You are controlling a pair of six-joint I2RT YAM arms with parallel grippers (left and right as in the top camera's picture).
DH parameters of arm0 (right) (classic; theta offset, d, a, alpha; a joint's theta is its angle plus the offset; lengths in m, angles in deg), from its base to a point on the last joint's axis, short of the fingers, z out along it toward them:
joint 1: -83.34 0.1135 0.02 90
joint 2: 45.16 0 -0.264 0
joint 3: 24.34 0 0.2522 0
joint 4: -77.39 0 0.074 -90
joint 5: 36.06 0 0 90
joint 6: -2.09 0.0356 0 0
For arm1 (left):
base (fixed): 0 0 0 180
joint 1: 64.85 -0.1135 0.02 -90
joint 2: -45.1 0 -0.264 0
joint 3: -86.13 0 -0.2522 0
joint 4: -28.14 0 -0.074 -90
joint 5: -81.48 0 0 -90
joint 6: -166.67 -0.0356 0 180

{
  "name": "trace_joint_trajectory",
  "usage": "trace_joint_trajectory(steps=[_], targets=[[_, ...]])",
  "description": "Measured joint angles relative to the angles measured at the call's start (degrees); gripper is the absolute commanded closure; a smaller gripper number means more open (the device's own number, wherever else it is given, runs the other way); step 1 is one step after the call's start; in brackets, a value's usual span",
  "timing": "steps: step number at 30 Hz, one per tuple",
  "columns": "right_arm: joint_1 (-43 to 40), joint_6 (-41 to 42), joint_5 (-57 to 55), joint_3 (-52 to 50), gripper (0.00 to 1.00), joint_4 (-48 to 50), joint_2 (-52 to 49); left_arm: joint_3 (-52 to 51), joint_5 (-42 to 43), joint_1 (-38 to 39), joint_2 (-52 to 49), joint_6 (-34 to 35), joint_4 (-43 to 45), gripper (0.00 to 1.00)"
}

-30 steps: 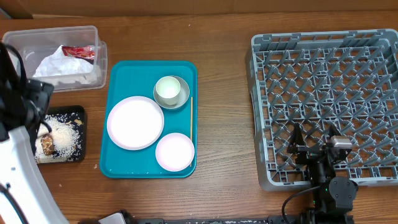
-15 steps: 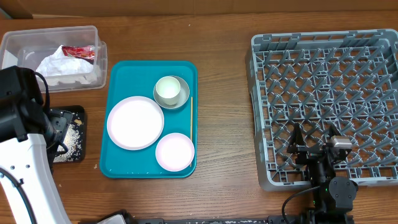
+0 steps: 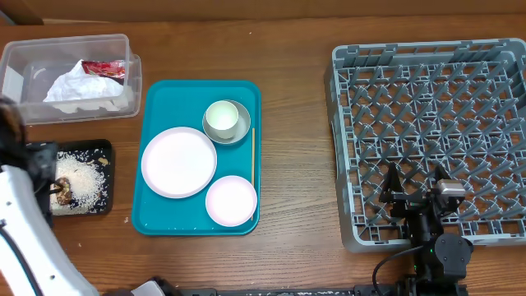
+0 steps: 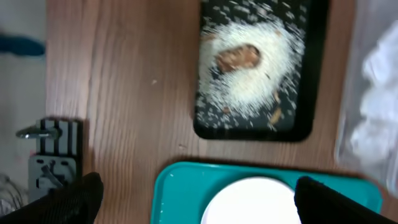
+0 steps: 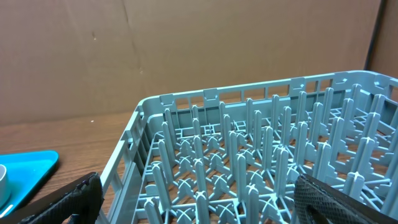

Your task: Sort waste into correct bins and load items into the dishwasher

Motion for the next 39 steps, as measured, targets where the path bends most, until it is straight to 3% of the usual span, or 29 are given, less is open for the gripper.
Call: trace_joint_trajectory(steps=[5,19,26,28,33,36,39], targets=[[0.0,0.0,0.0,0.0,0.0,0.0,0.0,0.0,1.5,-6.4,-2.7,0.8,-1.4,0.0],[0.0,1.6,0.4,0.0,0.0,2.6,0.0,-0.1,2.7,-6.7,-5.9,1.0,-1.4,0.0],[0.0,22.4,26.8,0.0,0.0,9.4,0.0,-0.1,2.9,-6.7,-5.9,1.0,-1.4,0.0],[0.0,32.3,35.3,0.0,0.0,14.8,0.0,-0.1,2.9,-6.7,-5.9,0.9,-1.4,0.0],[0.0,46.5,38.6,0.0,0.0,19.7,0.0,-0.1,2.9,-6.7,-5.9,1.0,-1.4,0.0],[0.0,53.5,38.4,0.0,0.0,31.1,0.0,-0.1,3.0,-6.7,-5.9,1.0,-1.4,0.0],[0.0,58.8,36.9,0.9,0.0,35.1,0.1,-0.1,3.0,-6.7,-5.9,1.0,-1.4,0.0]])
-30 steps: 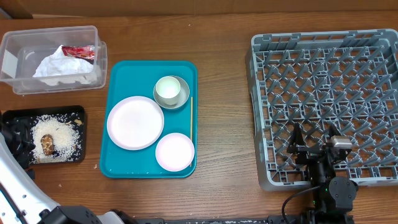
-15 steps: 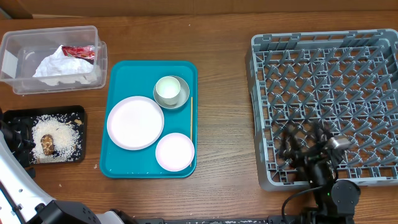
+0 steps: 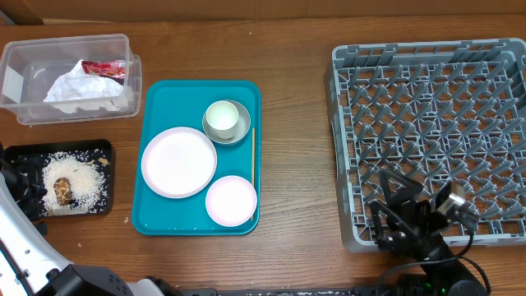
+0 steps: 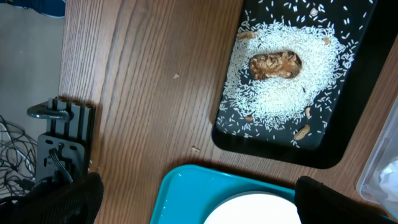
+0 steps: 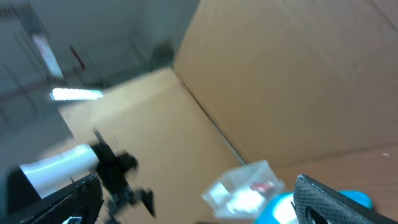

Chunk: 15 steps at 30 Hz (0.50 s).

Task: Sort waste into correct bins and load items into the dishwasher
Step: 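Reach the right gripper to the small white plate and grasp its rim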

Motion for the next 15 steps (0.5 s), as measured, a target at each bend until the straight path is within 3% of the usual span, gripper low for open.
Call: trace_joint_trajectory(steps=[6,15], targets=[[0.0,1.1,-2.9,13.5,0.0,-9.5,-4.0,0.0,0.1,0.0,0.0,0.0,0.0,0.0],[0.3,-20.3,5.8,50.8,0.01,-45.2,-32.2,0.0,0.2,0.0,0.0,0.0,0.0,0.0]])
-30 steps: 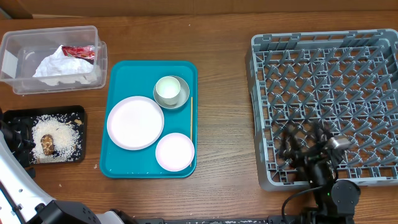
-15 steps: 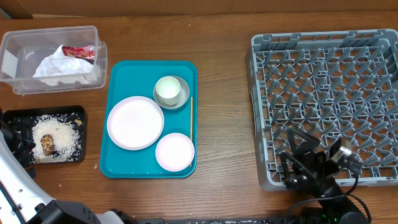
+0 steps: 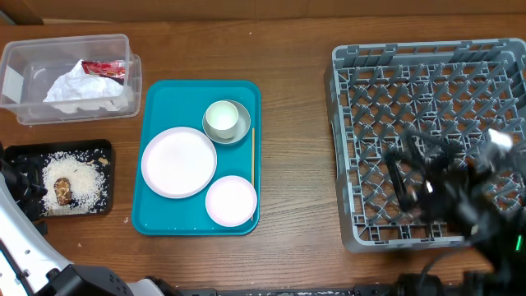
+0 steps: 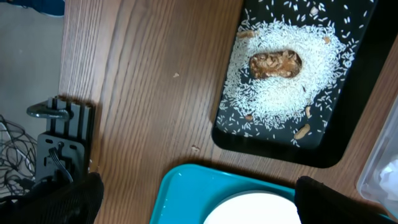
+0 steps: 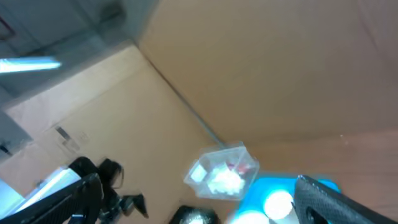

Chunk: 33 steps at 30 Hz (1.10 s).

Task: Sort waste into correct bins and load items into the dishwasher
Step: 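Reach the right gripper to the small white plate and grasp its rim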

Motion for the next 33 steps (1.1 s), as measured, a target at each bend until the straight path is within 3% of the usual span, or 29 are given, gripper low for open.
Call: trace_joint_trajectory(steps=[5,9,15,18,24,33], targets=[[9.4,-11.2,2.6,12.2,0.01,-16.8,-16.2,0.0,0.0,0.0,0.0,0.0,0.0,0.0],[27.8,-17.8,-11.8,15.2,0.01,-26.7,-24.2,0.0,0.0,0.0,0.0,0.0,0.0,0.0],[55.6,-21.7,-37.3,16.0,0.0,-25.2,-37.7,0.0,0.0,0.0,0.0,0.0,0.0,0.0],[64.3,-22.4,-46.4,16.5,0.0,-21.6,-47.5,0.0,0.0,0.0,0.0,0.0,0.0,0.0],[68.8,-23.1,-50.4,20.7,0.0,-21.2,-64.0,0.0,0.0,0.0,0.0,0.0,0.0,0.0],[68.8,-23.0,-42.9,22.1,0.0,-14.4,-70.7,0.0,0.0,0.0,0.0,0.0,0.0,0.0]])
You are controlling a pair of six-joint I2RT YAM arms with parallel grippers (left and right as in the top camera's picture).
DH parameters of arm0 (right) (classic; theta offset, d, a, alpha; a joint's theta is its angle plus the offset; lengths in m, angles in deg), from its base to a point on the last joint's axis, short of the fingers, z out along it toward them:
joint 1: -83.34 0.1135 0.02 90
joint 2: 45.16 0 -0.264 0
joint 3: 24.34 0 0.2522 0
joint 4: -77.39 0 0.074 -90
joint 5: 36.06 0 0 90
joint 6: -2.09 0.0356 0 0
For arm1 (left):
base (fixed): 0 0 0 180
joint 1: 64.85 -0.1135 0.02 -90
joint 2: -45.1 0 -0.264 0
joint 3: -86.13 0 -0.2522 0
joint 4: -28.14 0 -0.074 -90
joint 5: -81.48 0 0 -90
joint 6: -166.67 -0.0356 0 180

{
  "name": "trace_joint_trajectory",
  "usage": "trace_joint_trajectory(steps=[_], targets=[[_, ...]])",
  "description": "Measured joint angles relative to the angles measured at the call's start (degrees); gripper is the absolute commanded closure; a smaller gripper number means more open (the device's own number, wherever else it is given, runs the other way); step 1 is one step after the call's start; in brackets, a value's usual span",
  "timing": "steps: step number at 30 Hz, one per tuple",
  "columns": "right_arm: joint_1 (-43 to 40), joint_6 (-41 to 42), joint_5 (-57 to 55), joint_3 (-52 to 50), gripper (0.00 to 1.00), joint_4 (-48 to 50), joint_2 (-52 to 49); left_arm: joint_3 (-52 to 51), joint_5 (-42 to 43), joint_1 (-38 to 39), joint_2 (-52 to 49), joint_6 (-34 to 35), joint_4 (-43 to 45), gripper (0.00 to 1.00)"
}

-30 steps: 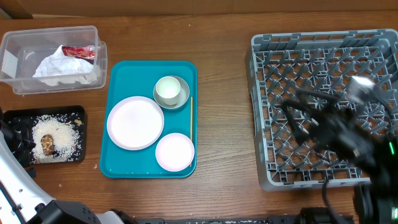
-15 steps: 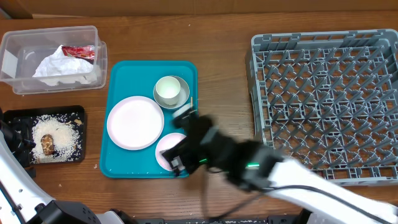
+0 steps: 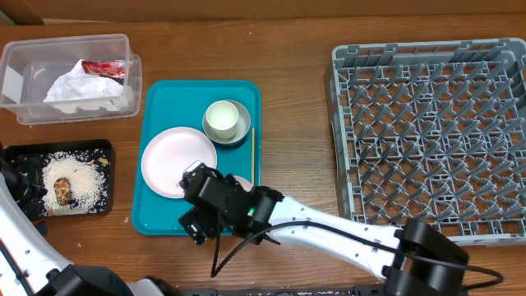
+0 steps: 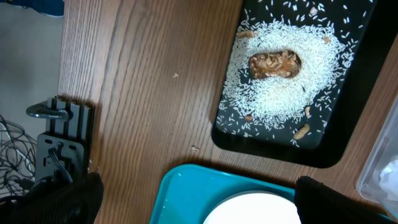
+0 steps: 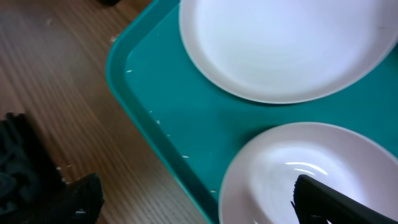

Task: Sort waste into correct bins and load items into the dishwasher
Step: 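Reach the right gripper to the small white plate and grasp its rim, then lift the small plate and carry it to the dish rack's back right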

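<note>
A teal tray [image 3: 164, 107] holds a large white plate [image 3: 168, 160], a cup on a saucer [image 3: 223, 120] and a chopstick [image 3: 252, 152]. My right gripper [image 3: 209, 205] hangs open low over the tray's front edge. It covers most of the small plate [image 5: 292, 168], and one finger [image 5: 339, 202] is over that plate while the other is off the tray. The grey dish rack [image 3: 427, 140] stands at the right. My left gripper [image 4: 199, 208] is open at the table's left edge, beside the black tray of rice [image 3: 99, 148].
A clear bin [image 3: 25, 74] at the back left holds crumpled paper and a red wrapper. The rice tray [image 4: 230, 134] carries a brown food lump. A black clamp [image 4: 59, 143] sits at the table's left edge. The right arm stretches from the front right across the bare wood.
My right gripper was a blur over the dish rack at the right; now it is open over the tray's front, above the small plate. The left arm has not moved.
At first my left gripper was over the rice tray's left end and my right one rested at the rack's front. Then the left arm stood back at the table's edge and the right arm had lifted. Now the right gripper is at the tray.
</note>
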Motion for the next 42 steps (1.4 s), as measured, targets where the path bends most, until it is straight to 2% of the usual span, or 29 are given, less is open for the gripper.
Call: trace_joint_trajectory(steps=[2,3,4,11,14,24,27,30,33,40,42], targets=[[0.0,0.0,2.4,0.0,0.0,1.0,-0.3,0.0,0.0,0.0,0.0,0.0,0.0,0.0],[0.0,0.0,3.1,0.0,0.08,1.6,-0.3,0.0,0.0,0.0,0.0,0.0,0.0,0.0],[0.0,0.0,3.9,0.2,0.09,2.3,-0.3,0.0,0.0,0.0,0.0,0.0,0.0,0.0],[0.0,3.1,-0.2,0.4,0.09,2.4,-1.7,0.0,0.0,0.0,0.0,0.0,0.0,0.0],[0.0,5.5,-2.8,0.5,0.14,2.0,-4.3,0.0,0.0,0.0,0.0,0.0,0.0,0.0],[0.1,9.7,-7.7,0.5,0.4,-0.3,-9.6,0.0,0.0,0.0,0.0,0.0,0.0,0.0],[0.4,10.0,-8.1,0.5,0.56,-0.3,-9.6,0.0,0.0,0.0,0.0,0.0,0.0,0.0],[0.8,10.5,-8.3,0.5,0.67,-0.4,-9.6,0.0,0.0,0.0,0.0,0.0,0.0,0.0],[0.9,11.4,-8.3,0.5,0.71,-0.4,-9.6,0.0,0.0,0.0,0.0,0.0,0.0,0.0],[1.4,12.3,-7.7,0.7,0.95,-1.2,-9.6,0.0,0.0,0.0,0.0,0.0,0.0,0.0],[1.5,12.2,-7.6,2.1,0.96,-2.9,-9.6,0.0,0.0,0.0,0.0,0.0,0.0,0.0]])
